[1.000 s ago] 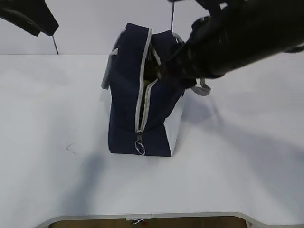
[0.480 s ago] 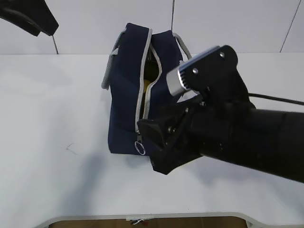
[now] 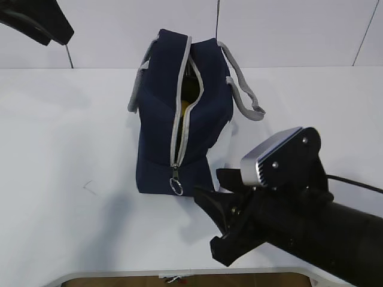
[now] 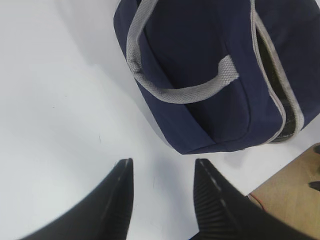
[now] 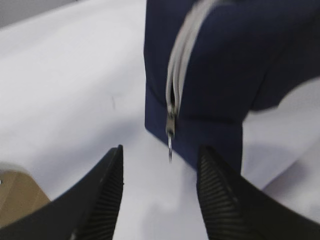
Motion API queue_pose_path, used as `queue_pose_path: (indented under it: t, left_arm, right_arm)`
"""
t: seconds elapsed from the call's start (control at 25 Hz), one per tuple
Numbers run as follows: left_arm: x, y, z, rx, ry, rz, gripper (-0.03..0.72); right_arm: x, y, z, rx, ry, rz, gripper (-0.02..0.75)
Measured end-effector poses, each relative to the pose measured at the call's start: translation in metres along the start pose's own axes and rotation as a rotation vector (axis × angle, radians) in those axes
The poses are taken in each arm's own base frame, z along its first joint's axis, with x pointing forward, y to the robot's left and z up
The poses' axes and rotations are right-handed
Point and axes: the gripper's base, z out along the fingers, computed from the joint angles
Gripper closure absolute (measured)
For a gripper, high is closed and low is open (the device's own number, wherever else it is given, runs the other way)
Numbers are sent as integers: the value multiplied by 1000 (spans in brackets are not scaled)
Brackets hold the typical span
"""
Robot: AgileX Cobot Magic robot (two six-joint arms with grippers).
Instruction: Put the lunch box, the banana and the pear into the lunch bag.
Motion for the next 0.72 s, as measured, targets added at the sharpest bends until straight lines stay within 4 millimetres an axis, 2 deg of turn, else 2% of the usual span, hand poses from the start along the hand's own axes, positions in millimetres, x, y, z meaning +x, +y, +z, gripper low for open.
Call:
queue_pose_path:
  t: [0.2, 0.44, 0.72]
  left_arm:
    - [0, 0, 0, 2, 0, -1, 382]
    - [0, -1, 0, 7, -2, -4, 382]
    - [0, -1, 0, 9, -2, -5, 382]
  right_arm:
    - [25, -1, 17, 12, 45, 27, 346]
    - [35, -3, 31, 17, -65, 120, 346]
    - [52, 1, 43, -31, -73, 180, 346]
